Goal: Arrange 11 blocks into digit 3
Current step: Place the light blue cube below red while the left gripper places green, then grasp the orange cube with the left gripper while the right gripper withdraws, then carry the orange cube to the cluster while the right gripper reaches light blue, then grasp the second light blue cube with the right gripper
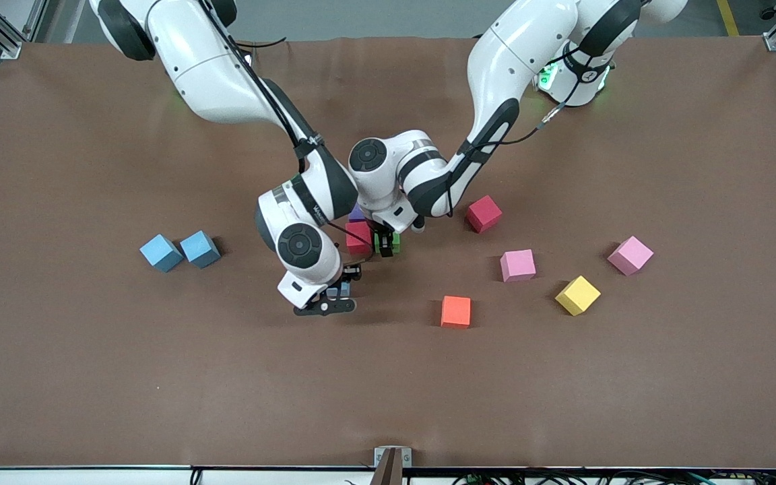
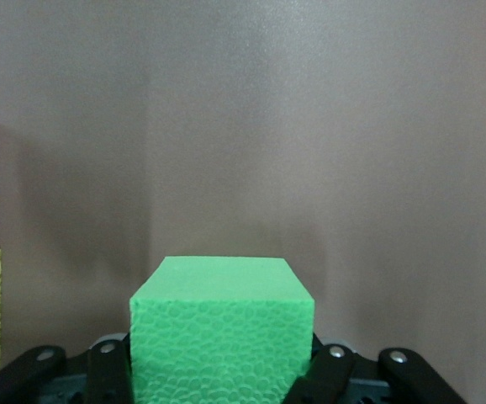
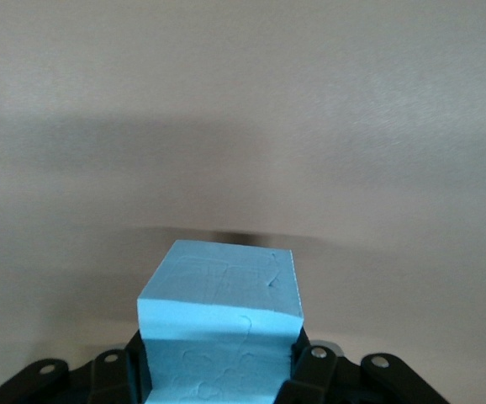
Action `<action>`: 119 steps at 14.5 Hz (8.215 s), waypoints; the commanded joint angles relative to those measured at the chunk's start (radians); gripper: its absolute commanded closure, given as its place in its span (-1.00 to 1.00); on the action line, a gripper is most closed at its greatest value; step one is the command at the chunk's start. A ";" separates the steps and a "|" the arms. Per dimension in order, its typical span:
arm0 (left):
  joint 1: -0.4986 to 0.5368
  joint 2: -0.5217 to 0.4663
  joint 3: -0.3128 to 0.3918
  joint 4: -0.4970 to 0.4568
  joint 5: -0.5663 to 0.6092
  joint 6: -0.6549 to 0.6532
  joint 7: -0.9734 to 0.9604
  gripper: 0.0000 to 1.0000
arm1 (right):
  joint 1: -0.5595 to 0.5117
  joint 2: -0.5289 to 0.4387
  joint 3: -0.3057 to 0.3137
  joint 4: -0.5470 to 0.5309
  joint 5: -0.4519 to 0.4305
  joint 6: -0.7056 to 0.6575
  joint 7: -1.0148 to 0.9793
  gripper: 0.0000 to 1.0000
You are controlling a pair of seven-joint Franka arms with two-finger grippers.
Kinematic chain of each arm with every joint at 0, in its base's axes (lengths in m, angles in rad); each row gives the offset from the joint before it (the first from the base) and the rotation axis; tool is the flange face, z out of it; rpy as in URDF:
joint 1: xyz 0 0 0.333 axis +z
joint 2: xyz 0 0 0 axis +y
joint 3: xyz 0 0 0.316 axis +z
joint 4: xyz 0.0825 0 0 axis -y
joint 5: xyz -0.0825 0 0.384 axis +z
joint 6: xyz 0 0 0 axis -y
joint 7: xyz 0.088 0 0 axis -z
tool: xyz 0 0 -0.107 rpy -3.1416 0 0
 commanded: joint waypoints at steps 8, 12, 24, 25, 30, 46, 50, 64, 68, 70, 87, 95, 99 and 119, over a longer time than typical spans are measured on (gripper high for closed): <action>-0.019 0.022 0.012 0.034 0.033 -0.001 -0.086 0.87 | -0.107 -0.004 0.004 -0.004 0.028 0.015 -0.040 0.21; -0.019 0.022 0.010 0.034 0.033 -0.001 -0.085 0.83 | -0.121 -0.004 0.019 -0.004 0.028 0.015 -0.040 0.21; -0.016 -0.030 0.010 0.032 0.040 -0.040 -0.039 -1.00 | -0.118 -0.001 0.021 -0.004 0.029 0.021 -0.038 0.21; -0.012 -0.038 0.009 0.032 0.042 -0.057 -0.037 -1.00 | -0.115 -0.001 0.021 -0.004 0.029 0.023 -0.037 0.21; -0.006 -0.161 -0.004 0.020 0.033 -0.255 0.062 -1.00 | -0.103 0.006 0.021 -0.009 0.063 0.046 -0.037 0.21; 0.381 -0.132 0.002 0.107 -0.131 -0.118 0.711 -1.00 | 0.071 0.002 -0.024 -0.099 0.051 0.130 0.054 0.21; 0.407 -0.100 0.007 0.104 -0.264 -0.048 0.722 -1.00 | 0.083 0.004 -0.024 -0.124 0.049 0.127 0.080 0.19; 0.399 -0.003 0.009 0.101 -0.391 -0.005 0.817 -1.00 | 0.118 0.004 -0.016 -0.133 0.058 0.080 0.087 0.15; 0.398 0.028 0.009 0.099 -0.385 0.056 0.820 -1.00 | 0.120 0.004 -0.014 -0.133 0.058 0.063 0.086 0.15; 0.398 0.032 0.010 0.098 -0.383 0.084 0.820 -0.99 | 0.127 0.003 -0.013 -0.133 0.058 0.060 0.087 0.15; 0.378 -0.151 -0.059 -0.149 -0.383 0.113 0.681 0.63 | 0.111 -0.001 -0.002 -0.119 0.078 0.034 0.089 -1.00; 0.261 -0.294 -0.063 -0.443 -0.310 0.285 0.393 0.62 | 0.010 -0.103 0.000 0.000 0.078 -0.189 0.072 -1.00; 0.260 -0.297 -0.063 -0.499 -0.302 0.352 0.377 0.62 | -0.104 -0.252 -0.010 -0.061 0.066 -0.327 -0.108 -1.00; 0.223 -0.241 -0.060 -0.490 -0.302 0.461 0.351 0.61 | -0.455 -0.564 -0.013 -0.954 -0.086 0.377 -1.029 -1.00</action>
